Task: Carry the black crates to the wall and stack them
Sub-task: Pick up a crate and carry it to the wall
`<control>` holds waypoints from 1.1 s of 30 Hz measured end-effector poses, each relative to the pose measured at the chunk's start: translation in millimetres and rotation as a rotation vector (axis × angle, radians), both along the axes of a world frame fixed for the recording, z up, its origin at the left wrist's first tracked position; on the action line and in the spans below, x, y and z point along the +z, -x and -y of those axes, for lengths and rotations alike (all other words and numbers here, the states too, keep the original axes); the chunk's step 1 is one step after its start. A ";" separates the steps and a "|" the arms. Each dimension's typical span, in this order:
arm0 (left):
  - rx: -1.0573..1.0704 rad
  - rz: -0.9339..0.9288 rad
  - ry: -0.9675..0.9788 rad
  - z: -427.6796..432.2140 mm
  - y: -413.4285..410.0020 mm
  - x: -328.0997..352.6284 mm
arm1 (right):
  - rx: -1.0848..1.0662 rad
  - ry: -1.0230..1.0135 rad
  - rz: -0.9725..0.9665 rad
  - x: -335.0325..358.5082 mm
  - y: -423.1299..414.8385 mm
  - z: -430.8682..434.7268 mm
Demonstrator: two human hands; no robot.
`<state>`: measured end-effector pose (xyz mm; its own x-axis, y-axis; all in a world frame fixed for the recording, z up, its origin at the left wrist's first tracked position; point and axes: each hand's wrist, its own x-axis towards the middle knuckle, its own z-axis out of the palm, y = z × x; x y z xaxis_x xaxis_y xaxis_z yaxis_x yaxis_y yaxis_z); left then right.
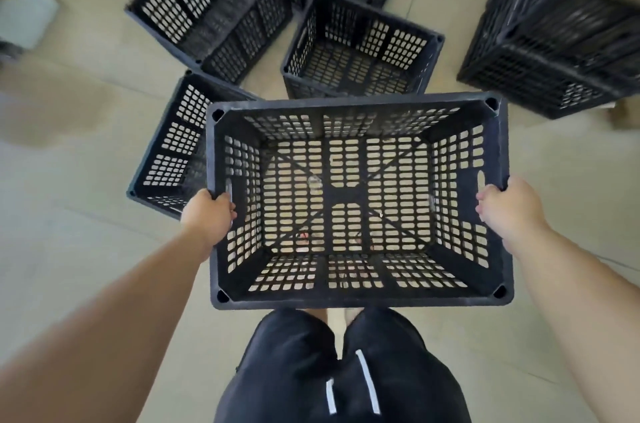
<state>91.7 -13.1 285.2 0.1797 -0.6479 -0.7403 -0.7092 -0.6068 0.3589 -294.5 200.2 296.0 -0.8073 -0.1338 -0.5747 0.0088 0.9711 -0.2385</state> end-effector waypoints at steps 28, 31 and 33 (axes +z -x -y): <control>1.129 0.051 0.251 -403.6 -142.4 146.8 | 1.169 0.169 0.024 168.3 -167.2 55.2; 1.292 0.077 0.233 -482.8 -157.6 149.8 | 1.323 0.170 0.046 182.0 -222.1 29.5; 1.378 0.112 0.230 -535.5 -165.3 154.1 | 1.430 0.178 0.047 193.0 -263.5 4.5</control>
<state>257.0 522.4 439.3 0.8128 -0.0077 -0.5825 0.3699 -0.7657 0.5262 -31.0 195.7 489.0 0.0961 -0.8686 -0.4861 -0.9173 0.1124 -0.3821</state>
